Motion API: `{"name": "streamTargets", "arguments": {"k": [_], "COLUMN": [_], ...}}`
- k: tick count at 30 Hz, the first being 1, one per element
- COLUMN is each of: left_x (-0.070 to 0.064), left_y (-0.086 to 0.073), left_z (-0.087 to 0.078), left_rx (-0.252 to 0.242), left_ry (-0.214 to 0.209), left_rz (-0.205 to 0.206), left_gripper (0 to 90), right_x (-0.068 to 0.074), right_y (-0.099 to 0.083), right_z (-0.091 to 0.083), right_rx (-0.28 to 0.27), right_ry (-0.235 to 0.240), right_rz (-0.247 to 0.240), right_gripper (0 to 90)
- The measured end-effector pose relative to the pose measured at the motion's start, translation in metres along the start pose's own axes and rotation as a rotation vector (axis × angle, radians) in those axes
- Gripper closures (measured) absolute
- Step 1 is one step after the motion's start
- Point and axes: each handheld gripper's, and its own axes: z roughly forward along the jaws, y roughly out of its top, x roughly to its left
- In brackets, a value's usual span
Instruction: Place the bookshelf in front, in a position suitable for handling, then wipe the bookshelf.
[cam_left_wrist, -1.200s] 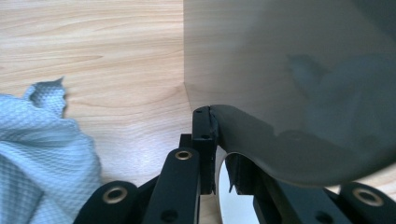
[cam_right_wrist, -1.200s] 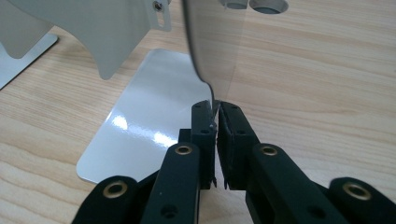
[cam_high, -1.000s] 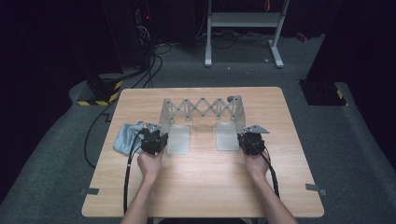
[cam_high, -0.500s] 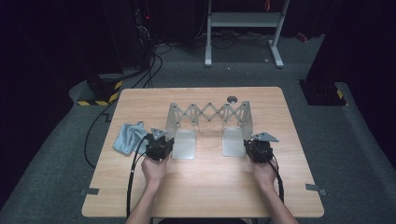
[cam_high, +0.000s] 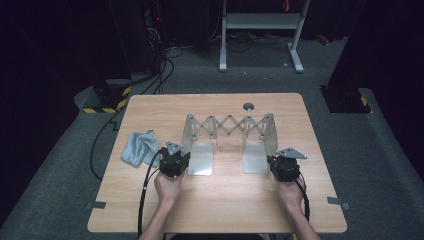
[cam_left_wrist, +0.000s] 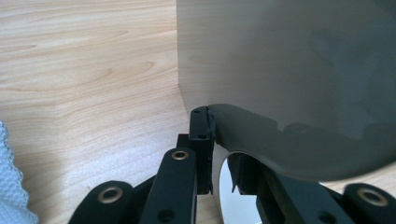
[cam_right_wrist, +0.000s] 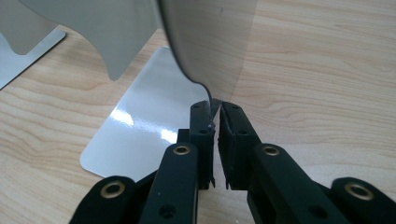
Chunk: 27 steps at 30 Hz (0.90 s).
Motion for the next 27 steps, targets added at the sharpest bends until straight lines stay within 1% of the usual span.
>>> {"name": "streamTargets", "arguments": {"k": [5, 8, 10, 12, 14, 18, 19, 20, 21, 22, 25, 27], "left_x": [-0.004, -0.005, -0.006, -0.006, -0.007, -0.006, -0.005, -0.005, -0.005, -0.004, -0.001, 0.002], "left_y": [-0.003, -0.004, -0.005, -0.007, -0.008, -0.008, -0.008, -0.008, -0.008, -0.009, -0.012, -0.014], "left_z": [-0.003, -0.005, -0.006, -0.007, -0.008, -0.008, -0.009, -0.009, -0.009, -0.010, -0.013, -0.015], "left_rx": [-0.002, 0.002, -0.003, -0.004, -0.008, -0.004, 0.001, 0.000, 0.000, -0.003, -0.005, -0.003], "left_ry": [-0.003, -0.006, -0.008, -0.006, -0.005, -0.014, -0.027, -0.028, -0.028, -0.039, -0.063, -0.073], "left_rz": [0.001, 0.006, 0.000, 0.006, 0.002, 0.001, 0.001, 0.002, 0.002, 0.006, 0.016, 0.022], "left_gripper": [80.0, 80.0, 80.0, 80.1, 80.1, 79.1, 77.2, 73.0, 69.2, 65.6, 56.1, 50.3], "right_x": [-0.001, -0.001, -0.002, -0.002, -0.002, -0.003, -0.004, -0.004, -0.004, -0.004, -0.006, -0.008], "right_y": [-0.004, -0.005, -0.006, -0.006, -0.006, -0.007, -0.007, -0.008, -0.008, -0.009, -0.013, -0.016], "right_z": [-0.004, -0.006, -0.006, -0.007, -0.007, -0.008, -0.010, -0.011, -0.011, -0.012, -0.015, -0.016], "right_rx": [-0.005, -0.006, -0.006, -0.006, -0.004, -0.004, -0.014, -0.012, -0.010, -0.015, -0.017, -0.020], "right_ry": [0.006, 0.007, 0.009, 0.013, 0.017, 0.027, 0.049, 0.060, 0.061, 0.065, 0.072, 0.071], "right_rz": [-0.001, -0.001, -0.002, -0.003, -0.010, -0.009, -0.013, -0.014, -0.020, -0.027, -0.025, -0.029], "right_gripper": [84.3, 84.2, 84.1, 83.9, 83.5, 82.8, 73.2, 70.0, 67.7, 65.8, 59.3, 58.0]}}
